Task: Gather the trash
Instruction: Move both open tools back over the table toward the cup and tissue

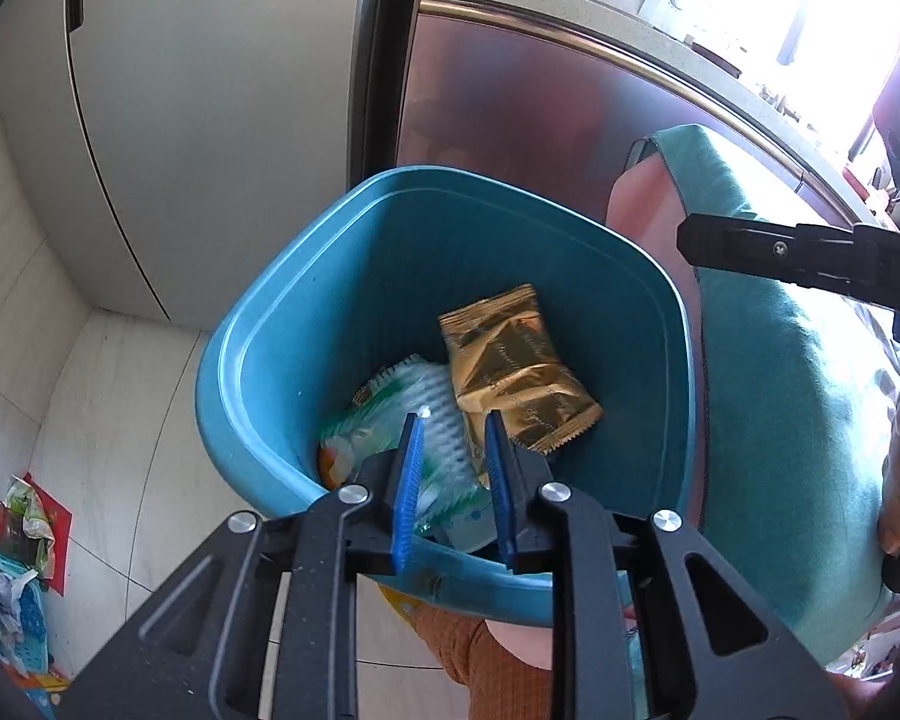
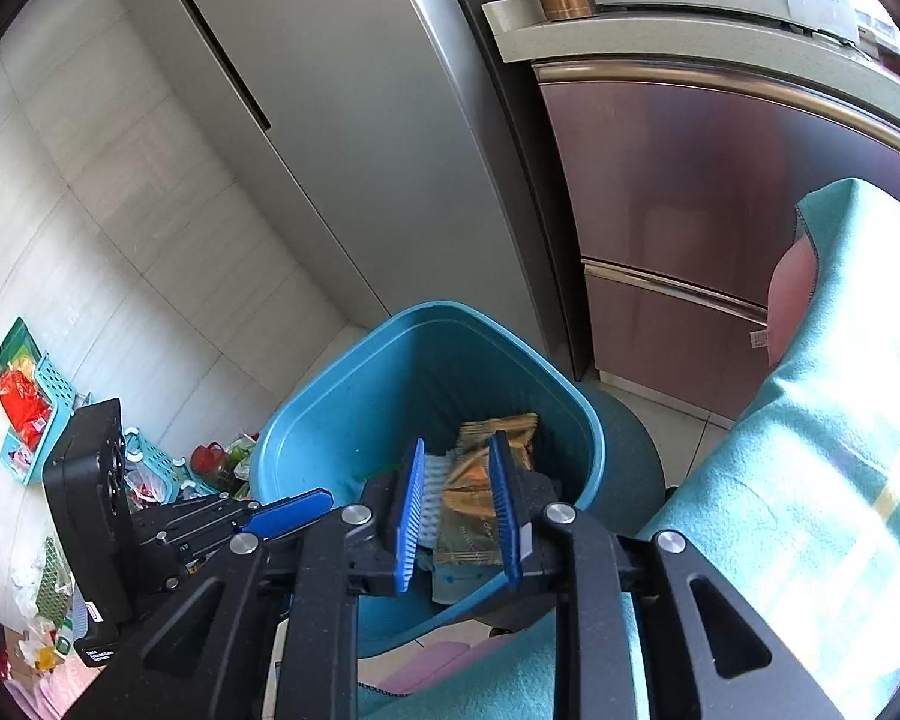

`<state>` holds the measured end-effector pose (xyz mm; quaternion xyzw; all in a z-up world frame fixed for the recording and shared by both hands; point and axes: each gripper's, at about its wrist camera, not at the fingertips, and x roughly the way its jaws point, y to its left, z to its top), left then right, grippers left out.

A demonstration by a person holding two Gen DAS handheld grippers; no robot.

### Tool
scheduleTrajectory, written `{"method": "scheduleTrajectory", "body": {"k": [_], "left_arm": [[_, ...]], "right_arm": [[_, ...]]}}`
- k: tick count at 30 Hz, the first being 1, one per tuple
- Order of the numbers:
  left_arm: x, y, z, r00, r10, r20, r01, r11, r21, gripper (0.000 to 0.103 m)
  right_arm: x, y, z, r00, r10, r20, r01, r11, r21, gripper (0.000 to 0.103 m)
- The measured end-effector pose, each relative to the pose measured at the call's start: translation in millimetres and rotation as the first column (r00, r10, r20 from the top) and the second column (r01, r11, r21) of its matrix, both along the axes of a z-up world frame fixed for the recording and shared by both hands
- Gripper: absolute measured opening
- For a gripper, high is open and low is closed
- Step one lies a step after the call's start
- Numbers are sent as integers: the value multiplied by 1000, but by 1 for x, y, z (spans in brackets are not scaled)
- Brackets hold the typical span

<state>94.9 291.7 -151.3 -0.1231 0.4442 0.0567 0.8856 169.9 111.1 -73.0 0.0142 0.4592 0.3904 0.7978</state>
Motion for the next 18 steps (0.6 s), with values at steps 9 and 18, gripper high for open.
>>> {"method": "scheduleTrajectory", "body": {"k": [9, 18], "left_arm": [[-6, -12, 17, 999, 0, 52, -1, 1000, 26, 26], [-33, -40, 57, 980, -80, 182, 71, 996, 54, 34]], "right_arm": [[-9, -23, 6, 1000, -7, 8, 6, 999, 48, 23], [-37, -67, 26, 998, -25, 63, 18, 993, 119, 27]]}}
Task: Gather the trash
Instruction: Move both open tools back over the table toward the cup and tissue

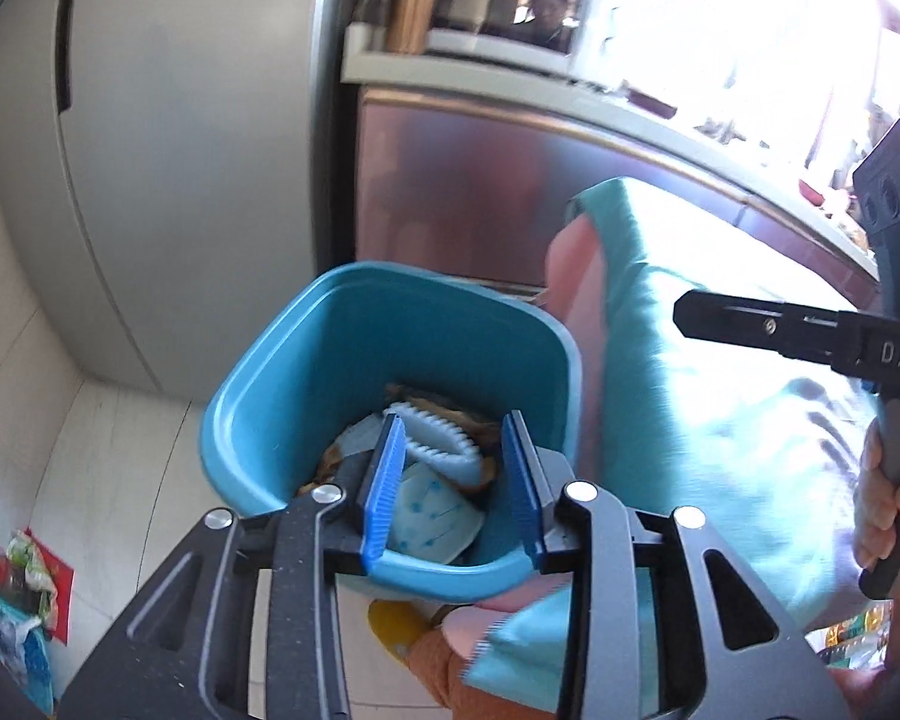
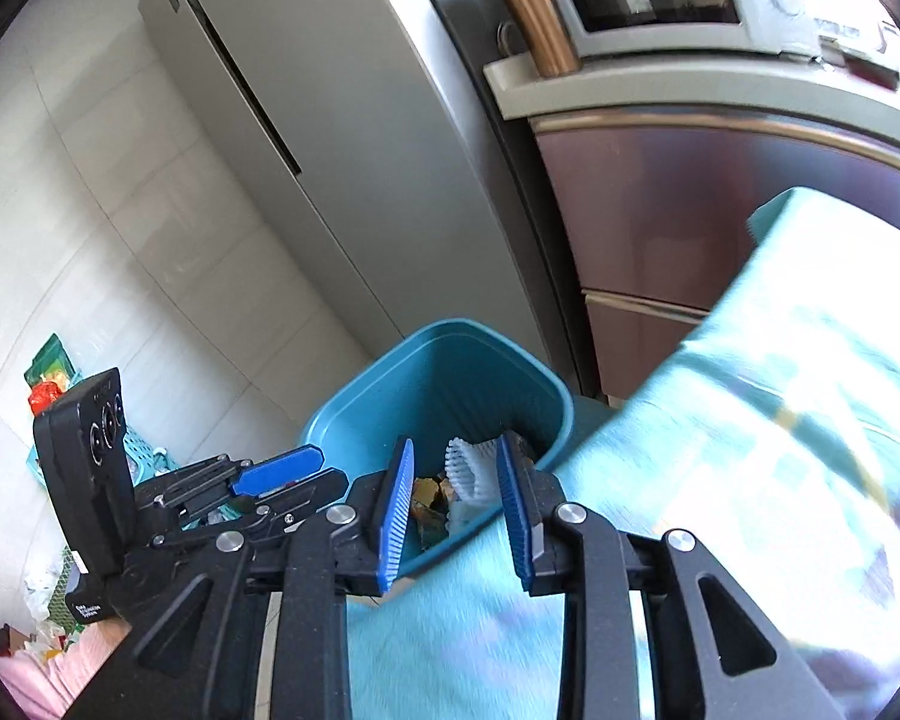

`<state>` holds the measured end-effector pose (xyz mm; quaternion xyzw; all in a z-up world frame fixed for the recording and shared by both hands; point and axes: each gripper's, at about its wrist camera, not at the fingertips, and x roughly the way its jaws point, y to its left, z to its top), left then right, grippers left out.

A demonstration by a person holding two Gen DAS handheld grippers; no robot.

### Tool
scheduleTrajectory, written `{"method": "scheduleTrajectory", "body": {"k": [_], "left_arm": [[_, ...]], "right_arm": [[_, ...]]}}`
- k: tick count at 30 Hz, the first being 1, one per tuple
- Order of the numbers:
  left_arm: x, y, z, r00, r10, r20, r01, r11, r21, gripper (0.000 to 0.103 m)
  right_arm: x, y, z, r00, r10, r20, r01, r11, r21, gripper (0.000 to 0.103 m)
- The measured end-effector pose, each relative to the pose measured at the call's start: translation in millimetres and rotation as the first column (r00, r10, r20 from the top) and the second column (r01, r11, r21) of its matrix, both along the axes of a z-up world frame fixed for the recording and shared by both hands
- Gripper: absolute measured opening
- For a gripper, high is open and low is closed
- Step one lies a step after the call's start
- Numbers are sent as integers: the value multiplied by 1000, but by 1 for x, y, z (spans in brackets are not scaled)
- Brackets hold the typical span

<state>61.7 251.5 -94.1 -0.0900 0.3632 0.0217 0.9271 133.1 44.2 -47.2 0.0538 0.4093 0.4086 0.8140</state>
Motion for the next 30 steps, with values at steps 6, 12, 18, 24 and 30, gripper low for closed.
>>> {"method": "scheduleTrajectory", "body": {"k": [6, 12, 18, 24, 30], "left_arm": [[-9, -36, 26, 993, -92, 75, 91, 996, 13, 37], [-8, -76, 41, 976, -187, 113, 187, 982, 10, 39], [-5, -125, 47, 949, -289, 124, 290, 957, 14, 40], [2, -176, 51, 917, -379, 127, 380, 925, 19, 40], [15, -222, 54, 885, -451, 119, 451, 892, 32, 40]], "right_arm": [[-24, -44, 16, 996, -59, 62, 57, 998, 31, 29], [-45, -89, 25, 984, -137, 110, 134, 990, 38, 31], [-62, -145, 25, 964, -236, 120, 232, 972, 42, 31], [-77, -199, 20, 927, -359, 109, 355, 933, 55, 32], [-83, -249, 15, 880, -464, 101, 460, 886, 68, 32]]}}
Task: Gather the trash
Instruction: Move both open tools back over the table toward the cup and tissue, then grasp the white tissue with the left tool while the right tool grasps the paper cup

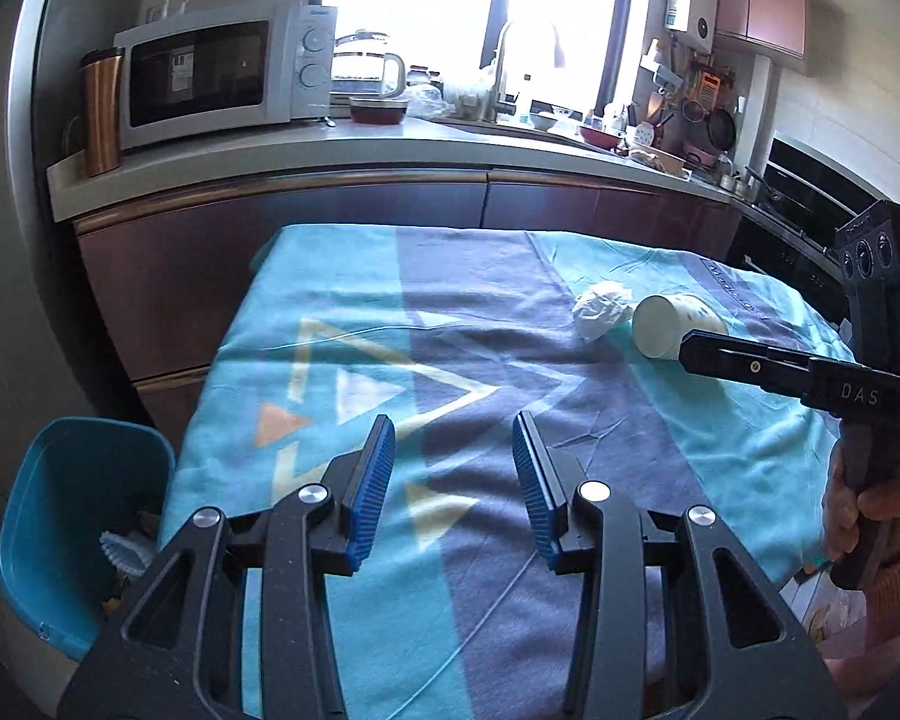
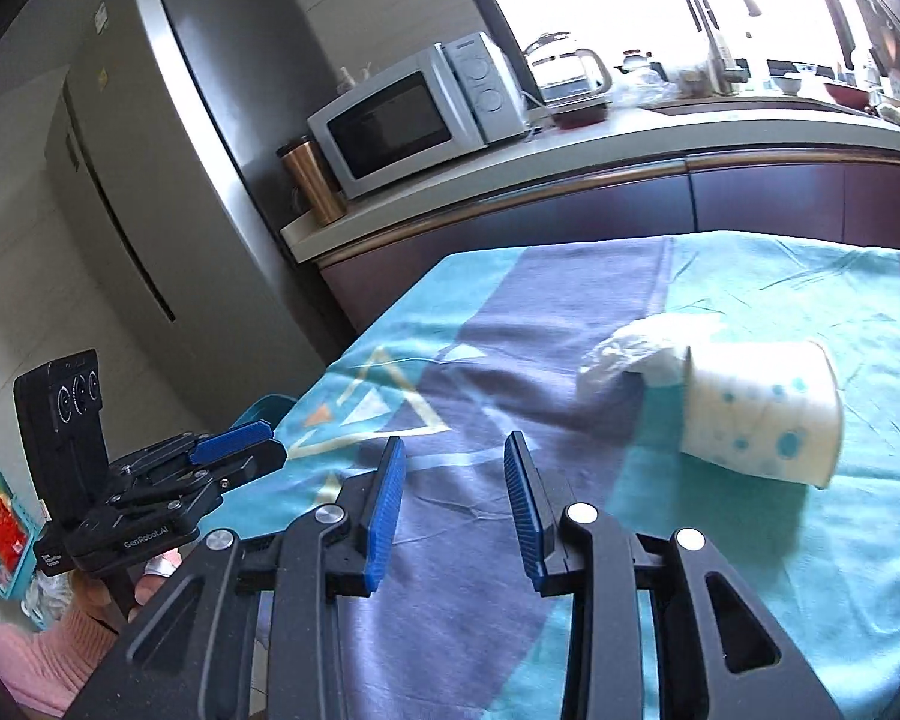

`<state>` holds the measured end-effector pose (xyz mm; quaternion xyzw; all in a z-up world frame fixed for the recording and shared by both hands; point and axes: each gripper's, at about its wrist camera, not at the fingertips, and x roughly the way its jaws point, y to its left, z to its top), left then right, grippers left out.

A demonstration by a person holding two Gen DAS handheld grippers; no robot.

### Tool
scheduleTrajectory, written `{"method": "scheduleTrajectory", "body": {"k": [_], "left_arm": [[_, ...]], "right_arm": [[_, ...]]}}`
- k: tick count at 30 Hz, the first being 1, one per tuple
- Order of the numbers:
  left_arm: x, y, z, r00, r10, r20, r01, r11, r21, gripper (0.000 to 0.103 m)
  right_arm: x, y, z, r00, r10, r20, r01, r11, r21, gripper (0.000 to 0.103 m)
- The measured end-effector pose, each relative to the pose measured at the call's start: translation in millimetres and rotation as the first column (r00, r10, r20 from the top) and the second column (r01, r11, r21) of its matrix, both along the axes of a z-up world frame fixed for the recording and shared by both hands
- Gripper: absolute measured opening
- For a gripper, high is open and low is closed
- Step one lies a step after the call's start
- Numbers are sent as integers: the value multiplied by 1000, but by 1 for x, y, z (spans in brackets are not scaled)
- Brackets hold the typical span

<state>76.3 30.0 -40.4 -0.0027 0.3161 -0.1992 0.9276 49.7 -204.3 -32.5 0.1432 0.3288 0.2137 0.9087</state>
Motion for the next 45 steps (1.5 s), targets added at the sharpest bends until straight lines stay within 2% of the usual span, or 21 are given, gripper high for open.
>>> {"method": "scheduleTrajectory", "body": {"k": [13, 21, 24, 26, 34, 40, 42, 45], "left_arm": [[41, -80, -5, 990, -134, -36, 135, 990, 27, 43], [67, -124, -9, 980, -189, -53, 193, 979, 68, 45], [79, -138, -10, 978, -199, -61, 204, 975, 87, 45], [89, -146, -13, 977, -200, -72, 206, 974, 96, 46], [117, -174, -20, 971, -216, -101, 228, 965, 125, 46], [130, -190, -26, 965, -230, -128, 246, 960, 131, 45], [133, -193, -29, 962, -234, -142, 253, 959, 130, 43], [133, -197, -31, 957, -244, -155, 264, 957, 124, 31]], "right_arm": [[-7, -96, -9, 981, -193, 3, 193, 980, 45, 32], [6, -135, -29, 964, -262, -50, 266, 960, 84, 33], [11, -141, -35, 964, -259, -67, 264, 960, 96, 34], [15, -144, -39, 965, -251, -81, 259, 959, 112, 39], [30, -147, -47, 974, -195, -114, 213, 959, 189, 39], [33, -143, -47, 981, -159, -114, 180, 962, 207, 39], [32, -142, -47, 983, -149, -109, 170, 963, 209, 35], [32, -140, -46, 985, -135, -104, 154, 965, 212, 25]]}}
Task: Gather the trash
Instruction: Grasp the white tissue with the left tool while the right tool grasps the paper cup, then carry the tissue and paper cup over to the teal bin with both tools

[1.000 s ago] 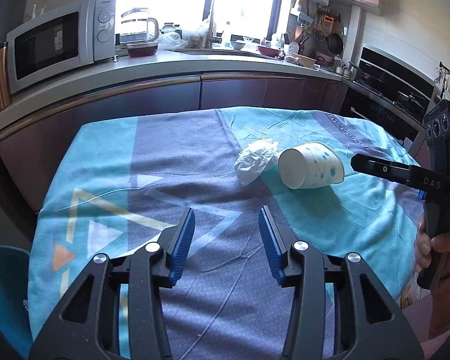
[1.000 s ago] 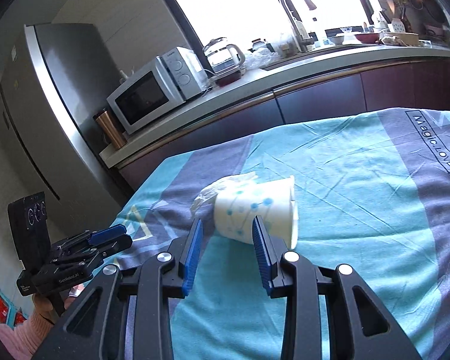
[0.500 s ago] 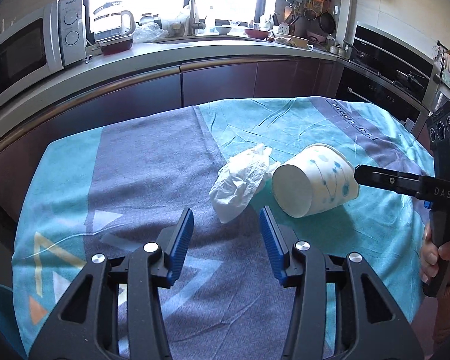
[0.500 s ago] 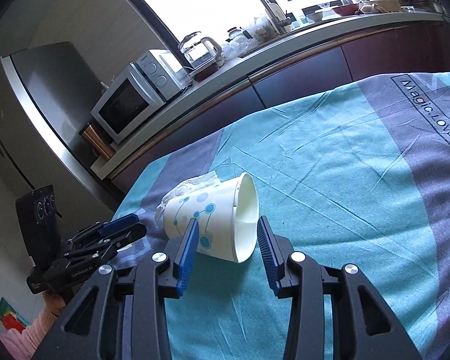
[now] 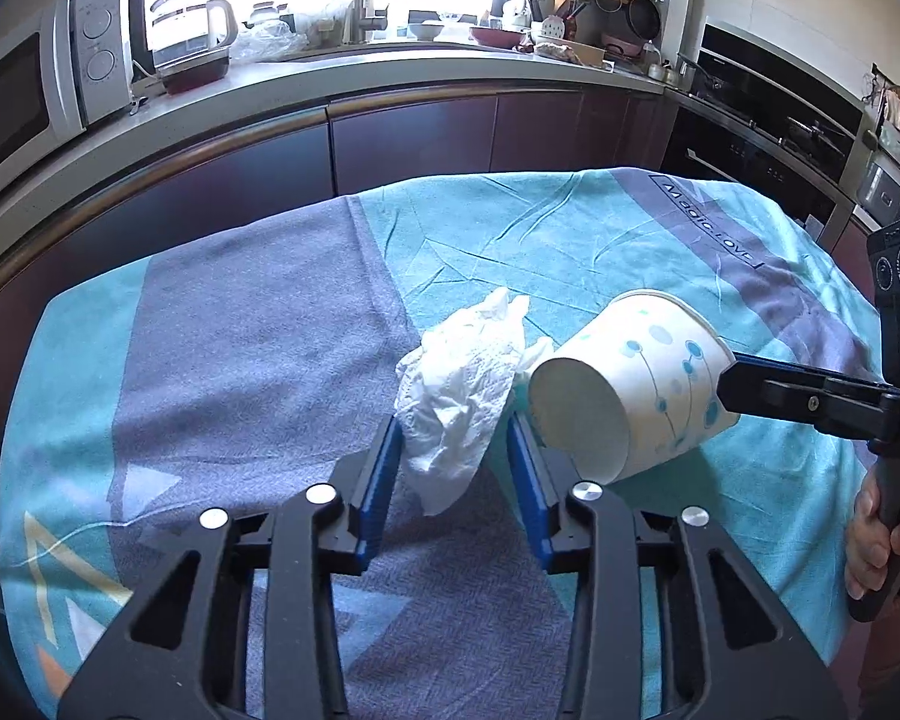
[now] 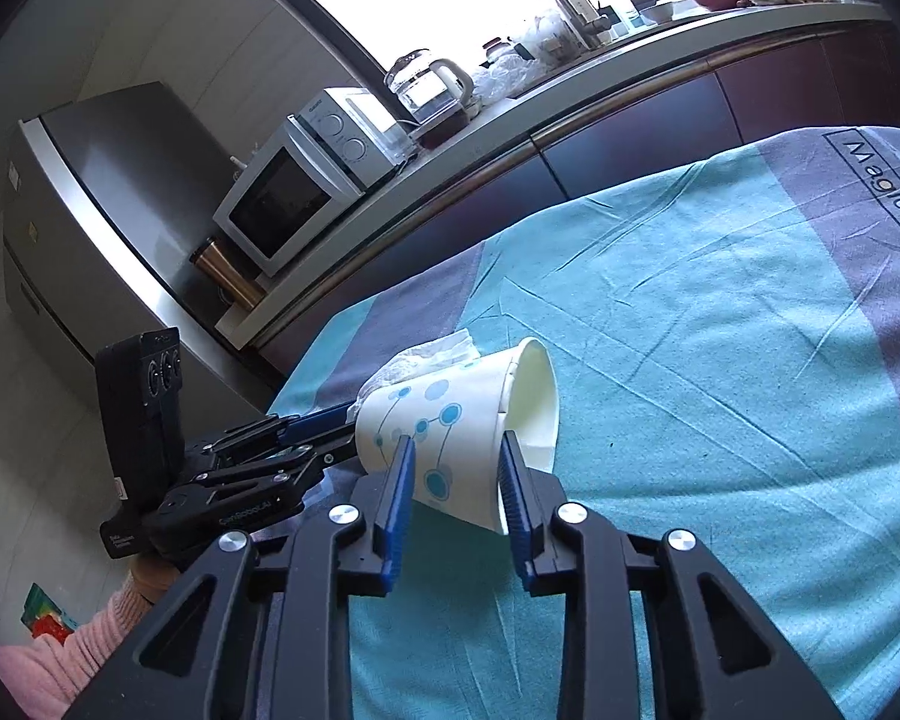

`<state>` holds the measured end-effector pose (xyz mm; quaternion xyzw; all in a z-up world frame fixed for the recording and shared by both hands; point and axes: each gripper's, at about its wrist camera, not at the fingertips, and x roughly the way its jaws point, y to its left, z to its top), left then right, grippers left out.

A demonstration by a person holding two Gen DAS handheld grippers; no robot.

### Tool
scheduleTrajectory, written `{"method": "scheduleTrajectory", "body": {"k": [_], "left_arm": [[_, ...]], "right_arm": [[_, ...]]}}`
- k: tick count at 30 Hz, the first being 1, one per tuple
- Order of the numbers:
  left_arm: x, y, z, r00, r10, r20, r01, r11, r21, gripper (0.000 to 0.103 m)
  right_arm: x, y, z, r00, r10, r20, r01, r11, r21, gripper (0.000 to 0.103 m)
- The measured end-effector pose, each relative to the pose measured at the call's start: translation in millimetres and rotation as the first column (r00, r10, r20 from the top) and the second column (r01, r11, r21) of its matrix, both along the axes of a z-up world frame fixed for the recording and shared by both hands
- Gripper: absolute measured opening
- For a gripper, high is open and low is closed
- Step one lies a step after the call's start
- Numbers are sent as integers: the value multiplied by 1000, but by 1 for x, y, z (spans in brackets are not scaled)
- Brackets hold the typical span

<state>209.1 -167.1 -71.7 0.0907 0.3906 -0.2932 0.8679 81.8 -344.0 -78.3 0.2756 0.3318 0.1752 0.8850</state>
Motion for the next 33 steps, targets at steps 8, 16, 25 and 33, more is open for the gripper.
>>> {"method": "scheduleTrajectory", "body": {"k": [8, 16, 25, 33], "left_arm": [[-5, 0, -1, 1000, -2, 9, 2, 1000, 2, 7], [-24, 18, 11, 997, 22, 70, -22, 1000, -5, 4], [-51, 55, 26, 992, 72, 106, -68, 997, -42, 3], [-76, 96, 38, 983, 122, 137, -112, 991, -75, 3]], "right_arm": [[-6, 7, 6, 999, 26, 25, -26, 1000, -8, 11], [-15, 16, 20, 997, 34, 67, -32, 999, -31, 3], [-26, 28, 33, 993, 52, 105, -44, 997, -70, 3], [-32, 38, 44, 989, 67, 130, -58, 995, -77, 3]]}}
